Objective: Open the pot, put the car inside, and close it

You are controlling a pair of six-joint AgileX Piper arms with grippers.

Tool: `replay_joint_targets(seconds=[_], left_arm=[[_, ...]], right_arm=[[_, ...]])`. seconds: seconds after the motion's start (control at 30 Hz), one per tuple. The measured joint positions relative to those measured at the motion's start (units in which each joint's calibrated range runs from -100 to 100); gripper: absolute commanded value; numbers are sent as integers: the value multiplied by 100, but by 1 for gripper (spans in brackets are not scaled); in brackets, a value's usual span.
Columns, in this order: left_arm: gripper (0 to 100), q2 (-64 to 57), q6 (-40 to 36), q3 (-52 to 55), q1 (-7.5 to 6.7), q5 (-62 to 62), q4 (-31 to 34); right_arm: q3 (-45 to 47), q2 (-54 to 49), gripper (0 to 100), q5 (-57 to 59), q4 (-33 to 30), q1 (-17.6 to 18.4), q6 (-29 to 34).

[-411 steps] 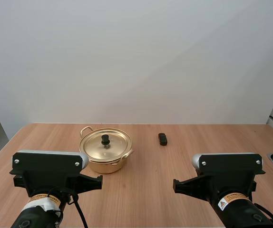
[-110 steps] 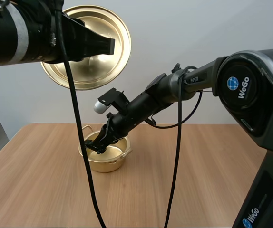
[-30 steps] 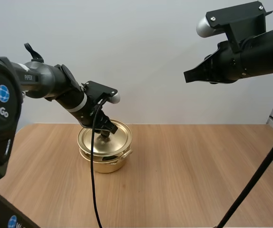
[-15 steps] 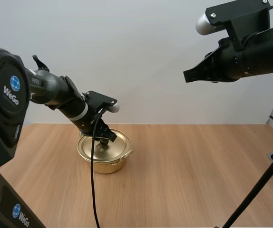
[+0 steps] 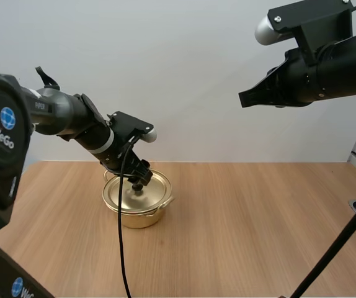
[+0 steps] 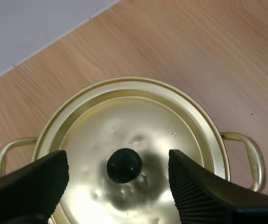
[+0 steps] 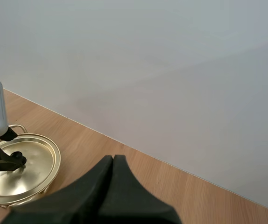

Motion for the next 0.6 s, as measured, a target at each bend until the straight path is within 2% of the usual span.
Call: replay_joint_targets(seconds=[0.13,0.43,0.6], left_arm=[[100,-1262,-237,-187,0,-386,-196],[100,-3003,184,1006,0,-323,-1686],[100,-3988,-246,1916,217,-1238,-2230]], right_arm=[[0,0,0,-18,11,0,-60],[0,0,0,-18,345,0,-349],[0,0,0,-18,723,0,-349]])
